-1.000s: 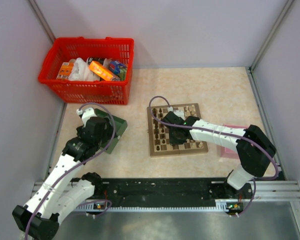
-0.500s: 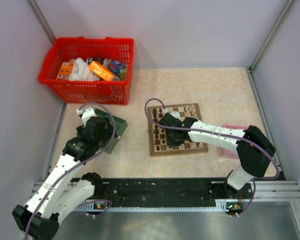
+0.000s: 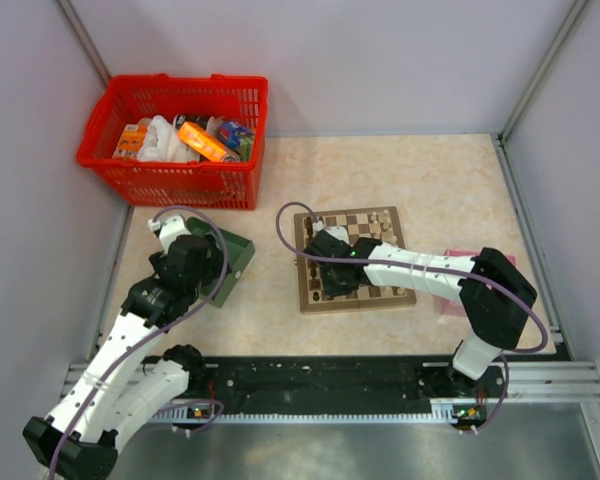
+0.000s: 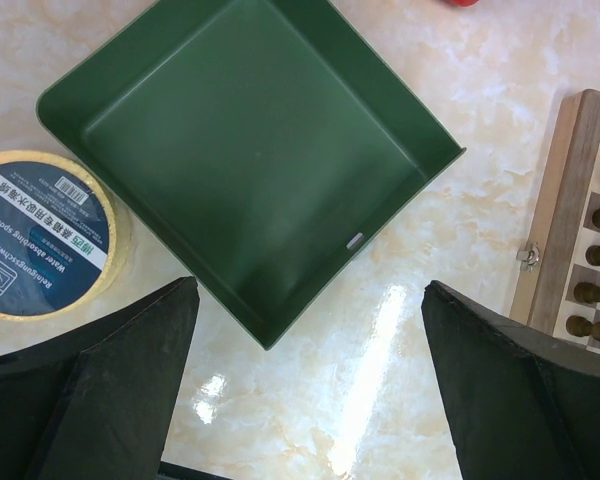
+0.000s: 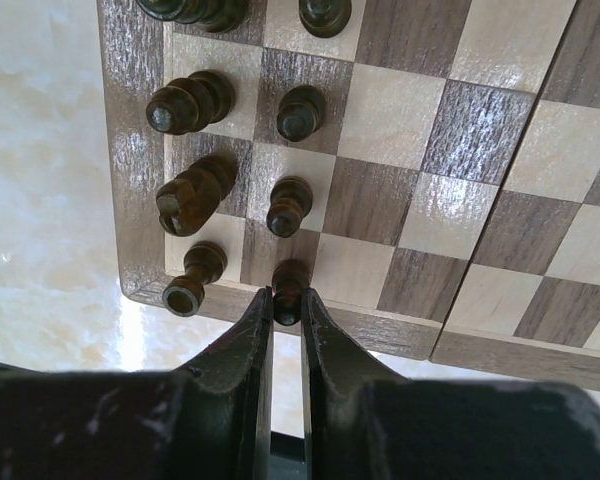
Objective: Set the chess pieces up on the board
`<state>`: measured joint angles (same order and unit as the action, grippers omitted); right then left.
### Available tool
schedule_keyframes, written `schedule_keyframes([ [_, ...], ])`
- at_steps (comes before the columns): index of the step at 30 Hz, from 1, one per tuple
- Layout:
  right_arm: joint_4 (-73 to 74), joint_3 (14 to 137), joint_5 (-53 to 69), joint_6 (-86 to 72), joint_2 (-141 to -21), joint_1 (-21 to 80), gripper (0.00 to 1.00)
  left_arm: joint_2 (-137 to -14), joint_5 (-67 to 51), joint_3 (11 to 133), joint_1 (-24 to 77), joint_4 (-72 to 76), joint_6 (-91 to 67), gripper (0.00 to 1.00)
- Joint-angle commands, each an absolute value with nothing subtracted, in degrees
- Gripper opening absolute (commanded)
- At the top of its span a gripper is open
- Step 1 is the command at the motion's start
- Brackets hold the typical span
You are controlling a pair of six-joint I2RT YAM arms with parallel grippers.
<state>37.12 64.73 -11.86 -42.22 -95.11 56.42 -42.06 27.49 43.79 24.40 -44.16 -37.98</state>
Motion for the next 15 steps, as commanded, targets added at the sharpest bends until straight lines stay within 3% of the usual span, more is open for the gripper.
schedule_keyframes([
  [1,34.7,66.0,-11.6,-43.0,-95.4,57.1,0.07,-41.4,28.4,43.9,24.2,-43.4,-38.7,0.99],
  [10,33.1,65.0,-11.2,-43.2,-95.3,57.2,0.08,-41.5,27.9,43.8,24.2,-43.2,-39.1,0.99],
  [15,33.0,64.2,-11.5,-43.5,-95.1,57.2,0.15,-41.1,28.0,43.6,24.2,-43.4,-39.0,0.99],
])
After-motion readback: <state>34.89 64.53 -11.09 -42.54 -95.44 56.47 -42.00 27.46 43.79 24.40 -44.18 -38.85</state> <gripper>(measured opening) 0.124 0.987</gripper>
